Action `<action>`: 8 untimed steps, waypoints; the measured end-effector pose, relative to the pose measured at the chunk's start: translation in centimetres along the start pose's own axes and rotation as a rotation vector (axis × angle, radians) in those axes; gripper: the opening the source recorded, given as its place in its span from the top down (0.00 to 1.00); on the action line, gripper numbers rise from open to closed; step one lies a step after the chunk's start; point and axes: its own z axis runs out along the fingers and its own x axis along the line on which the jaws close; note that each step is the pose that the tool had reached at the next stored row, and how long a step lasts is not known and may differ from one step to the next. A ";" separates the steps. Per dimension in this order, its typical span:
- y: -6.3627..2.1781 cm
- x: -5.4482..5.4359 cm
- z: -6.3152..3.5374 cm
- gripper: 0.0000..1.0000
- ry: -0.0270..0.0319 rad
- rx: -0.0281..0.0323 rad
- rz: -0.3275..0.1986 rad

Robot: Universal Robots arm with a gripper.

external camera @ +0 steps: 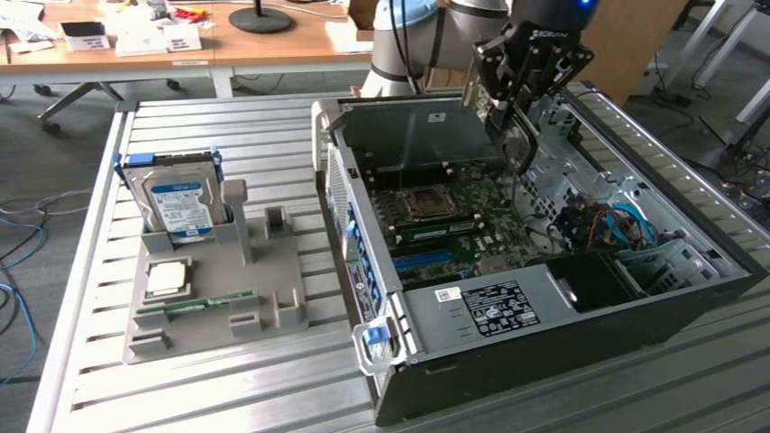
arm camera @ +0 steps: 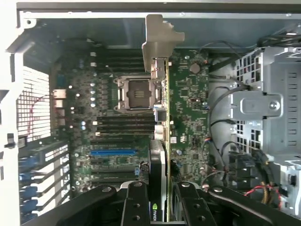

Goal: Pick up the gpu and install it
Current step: 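Pick up the gpu and move the gpu toward the slot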

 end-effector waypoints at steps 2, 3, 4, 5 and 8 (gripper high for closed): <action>0.02 -0.6 0.02 0.73 0.0000 -0.0001 0.000; 0.04 -0.9 0.03 0.73 0.0000 -0.0001 0.000; 0.05 -1.2 0.04 0.73 0.0000 0.0000 0.000; 0.06 -1.5 0.05 0.73 0.0000 -0.0001 0.000; 0.09 -2.4 0.08 0.73 0.0000 0.0000 0.000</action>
